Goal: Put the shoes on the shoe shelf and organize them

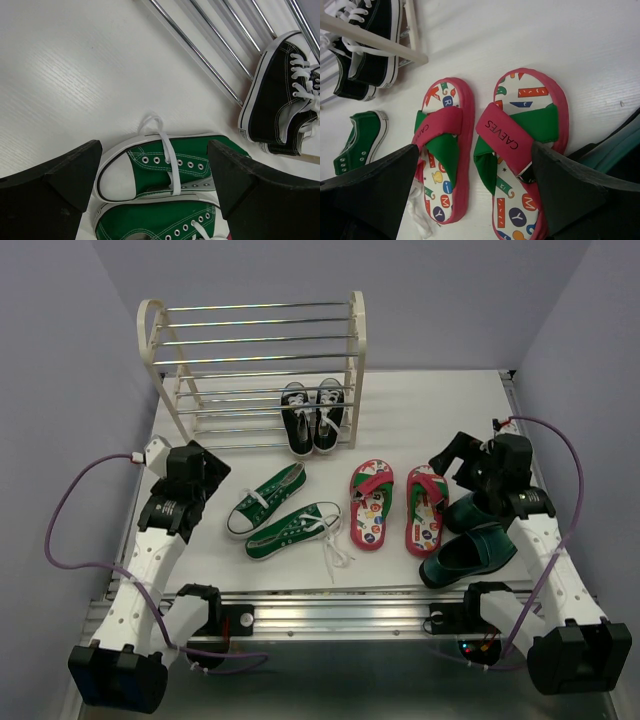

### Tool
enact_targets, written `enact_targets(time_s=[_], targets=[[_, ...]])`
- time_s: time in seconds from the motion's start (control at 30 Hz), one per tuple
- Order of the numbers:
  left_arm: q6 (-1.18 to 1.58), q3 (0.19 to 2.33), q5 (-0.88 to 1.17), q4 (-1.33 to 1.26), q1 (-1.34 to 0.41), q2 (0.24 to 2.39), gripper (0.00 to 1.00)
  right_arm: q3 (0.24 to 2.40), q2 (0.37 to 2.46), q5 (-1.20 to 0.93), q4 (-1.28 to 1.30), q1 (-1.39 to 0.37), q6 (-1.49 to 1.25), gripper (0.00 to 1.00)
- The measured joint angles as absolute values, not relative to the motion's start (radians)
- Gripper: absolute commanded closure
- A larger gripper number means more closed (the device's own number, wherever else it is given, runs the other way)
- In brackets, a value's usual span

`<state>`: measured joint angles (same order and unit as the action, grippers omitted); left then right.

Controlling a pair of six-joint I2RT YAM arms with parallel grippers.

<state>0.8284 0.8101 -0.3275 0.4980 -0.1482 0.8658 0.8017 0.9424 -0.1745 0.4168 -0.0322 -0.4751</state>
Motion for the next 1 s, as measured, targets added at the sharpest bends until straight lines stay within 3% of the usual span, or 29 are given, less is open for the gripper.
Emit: enact_targets(time_s=[0.3, 0.77, 1.0], targets=[[0.792, 0.810, -0.283, 0.499, -0.159, 0.874, 0.01, 0.802, 0.907, -0.247, 0.354, -0.032, -0.476, 0.00], [0.838, 0.785, -0.142, 0.811, -0.432, 0.884, 0.01, 0.757, 0.974, -0.397, 0.329, -0.032, -0.484, 0.00], [0.944, 0.769, -0.081, 0.845, -0.480, 0.945, 0.08, 0.753, 0.988, -0.420, 0.329, -0.032, -0.495, 0.00]])
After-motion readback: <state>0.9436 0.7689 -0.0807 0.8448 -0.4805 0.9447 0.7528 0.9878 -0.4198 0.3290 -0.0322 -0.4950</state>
